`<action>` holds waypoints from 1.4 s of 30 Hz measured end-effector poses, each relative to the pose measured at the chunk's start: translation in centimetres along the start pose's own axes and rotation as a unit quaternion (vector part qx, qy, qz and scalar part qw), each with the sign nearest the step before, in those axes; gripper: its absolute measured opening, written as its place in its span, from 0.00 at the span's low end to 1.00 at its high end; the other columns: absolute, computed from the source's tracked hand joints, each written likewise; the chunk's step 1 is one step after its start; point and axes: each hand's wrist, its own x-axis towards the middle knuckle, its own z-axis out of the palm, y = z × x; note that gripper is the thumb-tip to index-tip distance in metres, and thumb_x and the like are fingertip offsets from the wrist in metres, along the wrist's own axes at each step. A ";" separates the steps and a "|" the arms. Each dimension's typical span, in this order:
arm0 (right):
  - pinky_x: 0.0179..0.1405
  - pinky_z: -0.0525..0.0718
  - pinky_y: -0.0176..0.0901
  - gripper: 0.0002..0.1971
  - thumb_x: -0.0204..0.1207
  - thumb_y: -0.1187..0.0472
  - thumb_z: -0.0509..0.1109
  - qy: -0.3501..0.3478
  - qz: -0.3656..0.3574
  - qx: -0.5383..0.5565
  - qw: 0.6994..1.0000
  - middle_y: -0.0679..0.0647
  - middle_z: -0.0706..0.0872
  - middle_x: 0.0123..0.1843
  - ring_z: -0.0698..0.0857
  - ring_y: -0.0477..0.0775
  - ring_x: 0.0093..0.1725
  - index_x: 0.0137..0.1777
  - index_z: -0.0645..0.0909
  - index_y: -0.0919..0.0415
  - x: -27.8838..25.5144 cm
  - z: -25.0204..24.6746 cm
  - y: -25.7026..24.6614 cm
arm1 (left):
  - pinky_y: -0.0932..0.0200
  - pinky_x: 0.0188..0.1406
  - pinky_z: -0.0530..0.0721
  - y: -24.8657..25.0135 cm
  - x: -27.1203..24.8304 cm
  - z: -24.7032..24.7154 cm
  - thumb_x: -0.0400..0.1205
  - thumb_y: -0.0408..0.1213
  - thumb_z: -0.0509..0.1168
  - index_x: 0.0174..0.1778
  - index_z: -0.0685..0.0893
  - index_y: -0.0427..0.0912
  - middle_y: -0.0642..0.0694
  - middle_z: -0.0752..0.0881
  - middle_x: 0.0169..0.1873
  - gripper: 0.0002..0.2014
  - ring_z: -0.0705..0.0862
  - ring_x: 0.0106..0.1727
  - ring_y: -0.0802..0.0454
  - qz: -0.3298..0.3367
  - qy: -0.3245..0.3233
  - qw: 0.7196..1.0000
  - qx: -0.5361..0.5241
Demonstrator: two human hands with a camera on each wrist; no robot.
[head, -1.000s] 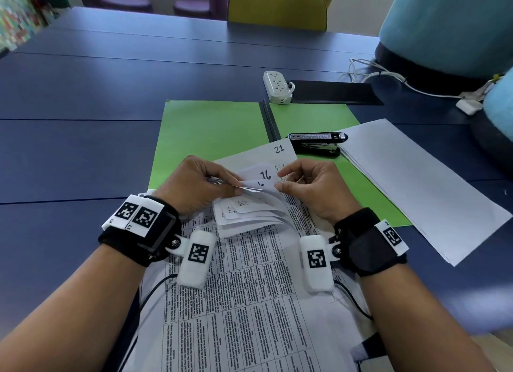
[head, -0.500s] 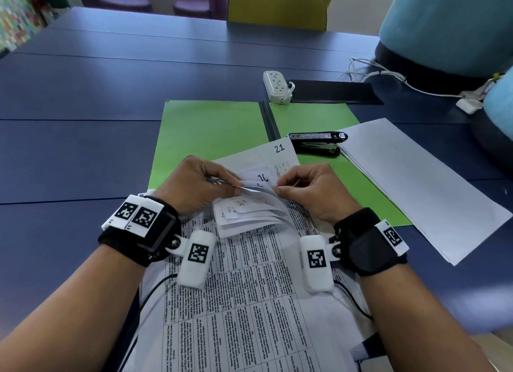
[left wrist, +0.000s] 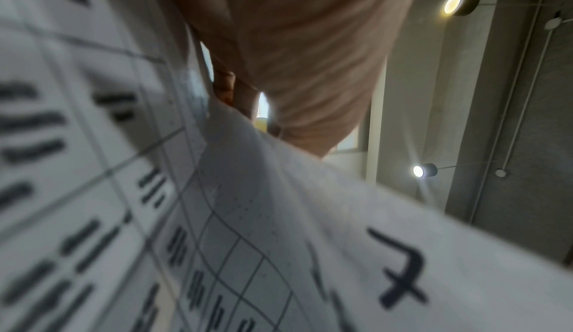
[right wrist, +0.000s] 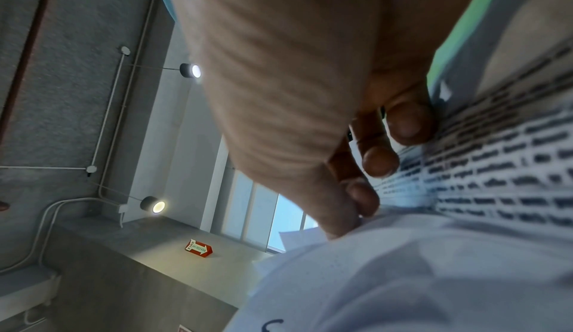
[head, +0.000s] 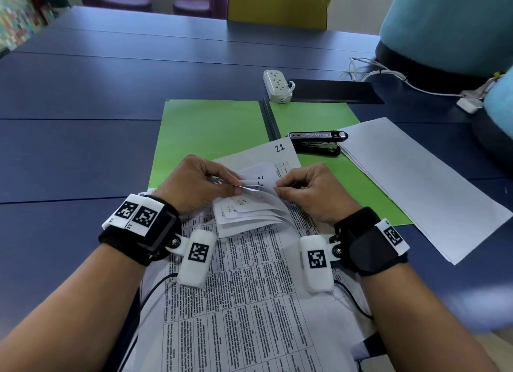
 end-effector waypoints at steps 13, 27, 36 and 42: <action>0.34 0.80 0.33 0.03 0.69 0.66 0.83 -0.053 -0.009 0.022 0.998 0.52 0.91 0.33 0.83 0.43 0.33 0.39 0.92 0.61 -0.2 -0.1 -0.1 | 0.61 0.55 0.85 -0.4 0.3 -0.3 0.68 0.27 0.82 0.31 0.94 0.48 0.58 0.92 0.47 0.10 0.90 0.51 0.58 0.023 0.015 0.999 0.035; 0.38 0.78 0.44 0.07 0.71 0.66 0.81 0.073 -0.001 0.062 0.995 0.54 0.83 0.34 0.76 0.52 0.35 0.39 0.90 0.51 0.3 0.1 0.6 | 0.61 0.51 0.87 0.0 0.1 0.1 0.68 0.24 0.81 0.31 0.95 0.49 0.48 0.94 0.39 0.12 0.91 0.42 0.55 0.014 -0.004 1.000 -0.007; 0.44 0.87 0.56 0.05 0.70 0.68 0.81 -0.008 -0.013 0.056 0.998 0.63 0.91 0.39 0.85 0.55 0.38 0.40 0.92 0.56 0.0 0.1 0.3 | 0.62 0.53 0.87 0.1 0.1 0.1 0.65 0.30 0.83 0.31 0.94 0.49 0.51 0.93 0.40 0.08 0.89 0.43 0.57 0.011 0.009 1.000 0.003; 0.47 0.88 0.61 0.05 0.73 0.68 0.79 -0.034 -0.012 0.043 0.998 0.60 0.93 0.39 0.86 0.55 0.38 0.43 0.93 0.57 0.0 0.2 0.3 | 0.61 0.58 0.86 -0.1 0.2 -0.1 0.64 0.35 0.82 0.34 0.94 0.42 0.55 0.94 0.49 0.06 0.91 0.53 0.57 0.012 0.006 1.000 0.006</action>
